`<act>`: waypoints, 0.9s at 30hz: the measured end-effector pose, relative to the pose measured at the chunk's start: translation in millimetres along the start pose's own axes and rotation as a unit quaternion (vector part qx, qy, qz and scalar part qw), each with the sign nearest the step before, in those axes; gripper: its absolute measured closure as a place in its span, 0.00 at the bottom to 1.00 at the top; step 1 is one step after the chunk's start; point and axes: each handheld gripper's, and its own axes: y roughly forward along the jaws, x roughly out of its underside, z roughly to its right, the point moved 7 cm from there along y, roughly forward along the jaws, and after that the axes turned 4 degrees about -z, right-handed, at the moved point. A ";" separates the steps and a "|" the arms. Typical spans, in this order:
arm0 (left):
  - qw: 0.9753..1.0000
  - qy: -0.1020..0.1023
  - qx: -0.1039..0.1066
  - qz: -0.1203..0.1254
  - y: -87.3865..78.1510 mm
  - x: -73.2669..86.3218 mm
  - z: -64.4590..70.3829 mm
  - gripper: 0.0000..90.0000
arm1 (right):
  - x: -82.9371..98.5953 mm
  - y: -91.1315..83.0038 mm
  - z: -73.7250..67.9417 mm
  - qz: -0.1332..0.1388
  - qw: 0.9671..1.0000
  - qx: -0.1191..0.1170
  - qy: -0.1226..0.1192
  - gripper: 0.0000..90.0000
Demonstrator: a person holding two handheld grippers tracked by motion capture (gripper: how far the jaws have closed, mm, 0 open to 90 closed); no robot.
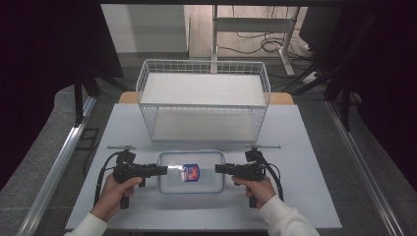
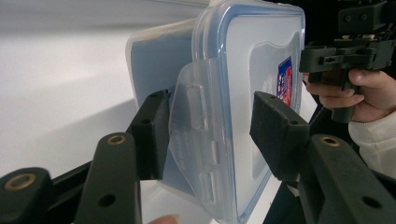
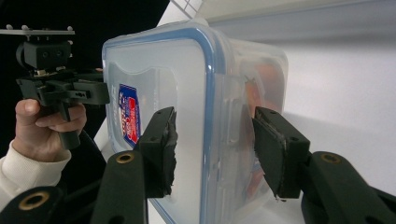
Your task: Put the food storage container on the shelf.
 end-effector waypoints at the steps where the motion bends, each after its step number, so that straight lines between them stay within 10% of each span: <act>1: 1.000 0.001 0.001 0.000 1.3 -2.2 0.1 0.54 | -0.9 -0.7 0.2 0.001 1.000 0.000 -0.001 0.56; 27: 1.000 0.024 0.009 0.006 38.2 -89.0 -34.5 0.54 | -76.7 -0.6 45.6 0.033 0.999 0.021 -0.028 0.56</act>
